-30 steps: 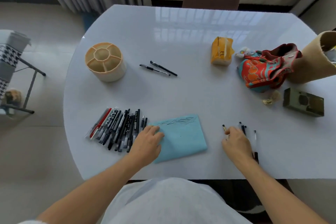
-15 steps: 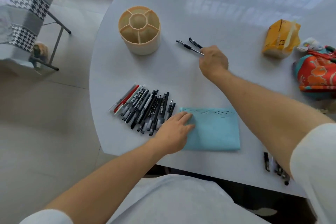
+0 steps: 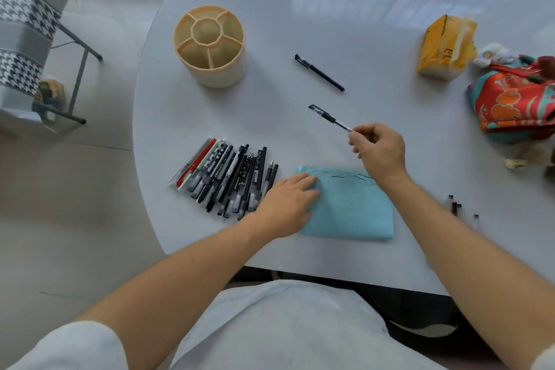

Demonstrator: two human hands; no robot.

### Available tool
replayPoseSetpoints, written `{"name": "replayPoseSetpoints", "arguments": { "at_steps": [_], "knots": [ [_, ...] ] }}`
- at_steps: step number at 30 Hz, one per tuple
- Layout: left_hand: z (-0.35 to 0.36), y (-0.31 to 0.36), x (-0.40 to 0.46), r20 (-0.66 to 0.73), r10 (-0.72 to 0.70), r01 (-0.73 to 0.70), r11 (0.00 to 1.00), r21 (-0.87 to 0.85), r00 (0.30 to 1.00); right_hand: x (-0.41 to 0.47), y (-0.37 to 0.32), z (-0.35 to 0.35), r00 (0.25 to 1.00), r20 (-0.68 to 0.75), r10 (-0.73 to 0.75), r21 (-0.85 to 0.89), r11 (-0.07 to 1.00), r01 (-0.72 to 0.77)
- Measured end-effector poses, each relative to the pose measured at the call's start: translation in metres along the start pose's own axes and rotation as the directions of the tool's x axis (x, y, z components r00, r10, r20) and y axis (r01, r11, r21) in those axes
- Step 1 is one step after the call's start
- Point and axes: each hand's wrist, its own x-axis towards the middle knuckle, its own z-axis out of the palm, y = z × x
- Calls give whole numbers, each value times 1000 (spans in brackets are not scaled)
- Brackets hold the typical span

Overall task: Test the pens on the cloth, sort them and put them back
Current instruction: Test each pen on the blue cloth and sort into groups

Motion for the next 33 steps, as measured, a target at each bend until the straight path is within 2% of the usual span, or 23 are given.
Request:
{"name": "replayPoseSetpoints", "arguments": {
  "at_steps": [2,4,6,7,10,12,15,16,20,23,26,29,31,33],
  "knots": [
    [-2,3,2,-90,-93,81,988,-129,992,-31,15,-29,997,-28,67,143,988,-62],
    [-5,3,0,-179,-271,221,942,-254,946,-63,27,-51,995,-6,96,220,971,-92],
    [-9,7,-4,-153,-350,285,898,-335,924,-95,38,-63,994,60,94,253,962,-106],
    [-13,11,-6,-89,-333,278,884,-375,939,-108,42,-66,991,91,93,265,958,-114],
    [-19,22,-15,110,-166,198,872,-448,980,-136,53,-65,982,158,107,328,932,-155],
    [-19,28,-22,163,-95,157,893,-422,982,-144,58,-61,977,178,121,426,885,-188],
    [-21,37,-26,202,-68,146,904,-403,977,-148,60,-55,955,257,149,581,766,-276],
    [-21,40,-27,209,-63,143,909,-391,976,-149,59,-52,945,296,139,577,763,-293],
    [-18,45,-26,203,-93,152,942,-299,975,-151,52,-36,917,388,93,376,892,-250],
    [-17,28,-32,74,-202,213,956,-204,977,-140,48,-39,957,238,166,427,867,-256],
    [-18,7,-39,-75,-302,281,937,-205,950,-118,55,-61,975,51,216,471,856,-214],
    [-17,12,-30,-148,-214,188,967,-171,966,-103,57,-57,988,47,146,354,923,-153],
    [-12,21,-19,-176,-136,107,980,-169,975,-99,59,-43,996,40,81,209,974,-88],
    [-4,27,-9,-140,-95,77,989,-127,986,-98,58,-30,1000,23,14,83,996,-16]
  ]
}}
